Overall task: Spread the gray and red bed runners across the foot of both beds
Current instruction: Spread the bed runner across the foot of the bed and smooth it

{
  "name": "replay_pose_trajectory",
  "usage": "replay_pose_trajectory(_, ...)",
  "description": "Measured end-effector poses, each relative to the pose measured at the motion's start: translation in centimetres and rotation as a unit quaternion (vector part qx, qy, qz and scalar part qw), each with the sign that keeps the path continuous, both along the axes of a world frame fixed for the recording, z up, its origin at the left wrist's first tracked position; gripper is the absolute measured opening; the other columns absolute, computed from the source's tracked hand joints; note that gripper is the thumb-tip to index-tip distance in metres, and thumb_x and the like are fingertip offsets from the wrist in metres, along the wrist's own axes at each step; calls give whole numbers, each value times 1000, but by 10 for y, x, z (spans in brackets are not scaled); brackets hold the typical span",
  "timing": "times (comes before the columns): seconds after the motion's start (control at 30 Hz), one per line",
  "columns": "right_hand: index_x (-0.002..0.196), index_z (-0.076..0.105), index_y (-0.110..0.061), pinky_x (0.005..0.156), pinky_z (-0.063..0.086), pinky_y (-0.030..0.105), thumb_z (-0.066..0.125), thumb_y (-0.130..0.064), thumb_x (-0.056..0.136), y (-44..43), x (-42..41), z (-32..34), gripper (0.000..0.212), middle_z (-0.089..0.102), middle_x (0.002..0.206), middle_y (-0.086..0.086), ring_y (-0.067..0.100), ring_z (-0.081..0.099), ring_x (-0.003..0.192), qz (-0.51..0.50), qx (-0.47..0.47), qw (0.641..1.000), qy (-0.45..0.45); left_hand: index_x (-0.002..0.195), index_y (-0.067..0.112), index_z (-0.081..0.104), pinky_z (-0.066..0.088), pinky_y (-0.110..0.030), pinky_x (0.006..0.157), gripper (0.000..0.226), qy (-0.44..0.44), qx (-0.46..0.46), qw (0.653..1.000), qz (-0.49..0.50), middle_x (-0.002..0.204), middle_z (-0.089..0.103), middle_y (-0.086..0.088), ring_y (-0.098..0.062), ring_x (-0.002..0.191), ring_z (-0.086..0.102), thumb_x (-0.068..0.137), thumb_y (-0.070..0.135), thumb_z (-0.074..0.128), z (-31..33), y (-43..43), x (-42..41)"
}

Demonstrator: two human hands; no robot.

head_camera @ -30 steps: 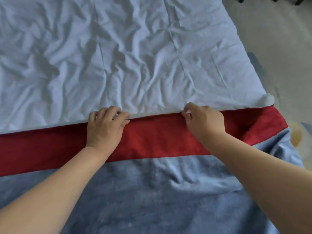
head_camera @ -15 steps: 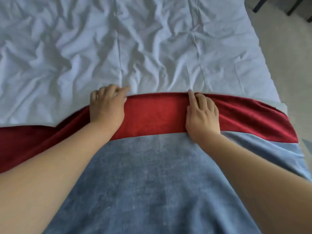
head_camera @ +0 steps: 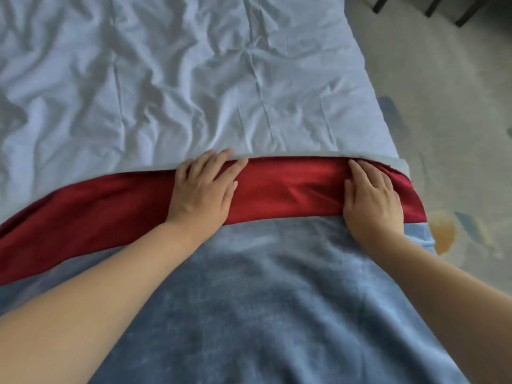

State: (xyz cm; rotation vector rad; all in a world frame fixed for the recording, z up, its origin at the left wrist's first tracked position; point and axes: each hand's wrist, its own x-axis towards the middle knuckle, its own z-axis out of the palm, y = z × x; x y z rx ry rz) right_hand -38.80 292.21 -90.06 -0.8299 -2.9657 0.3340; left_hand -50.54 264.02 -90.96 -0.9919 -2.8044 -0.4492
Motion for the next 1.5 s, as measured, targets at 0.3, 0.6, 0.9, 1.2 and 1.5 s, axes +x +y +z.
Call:
replay_pose_trajectory(0.3,124,48,-34,66,47,40,47,-35,101,74,-5,14,24,66,105,9,37,62,88,-20,-52,998,-11,130,19,70,45,-44,94,33,26,14,999,-23,130,69,2,-26,116,64,98,18,65,4,129,10)
replay_pose_trajectory(0.6,112,62,-27,73,54,42,39,-41,104,103,-28,16,29,71,78,8,37,64,81,20,-70,997,-29,99,17,78,39,-38,75,10,54,1,998,-31,95,68,-3,-27,77,62,94,18,70,7,166,-6)
replay_pose_trajectory(0.9,102,76,-30,70,47,36,71,-40,90,151,1,13,17,65,108,-4,28,63,90,65,-73,995,-9,94,14,80,44,-33,59,12,68,27,991,-115,83,70,-3,-26,67,62,83,8,81,17,184,-10)
replay_pose_trajectory(1.2,102,65,-18,67,52,42,51,-7,91,153,-15,3,21,67,99,8,38,61,82,25,-60,997,40,88,7,80,53,-40,59,8,26,8,991,-134,77,73,-7,-33,72,66,91,11,74,13,202,-11)
replay_pose_trajectory(1.5,101,53,-12,73,40,40,41,2,91,171,-89,28,21,54,100,25,43,56,94,78,-51,977,-193,109,26,62,34,-32,71,19,-136,-39,990,-23,100,71,-4,-30,90,65,107,27,43,5,221,-54)
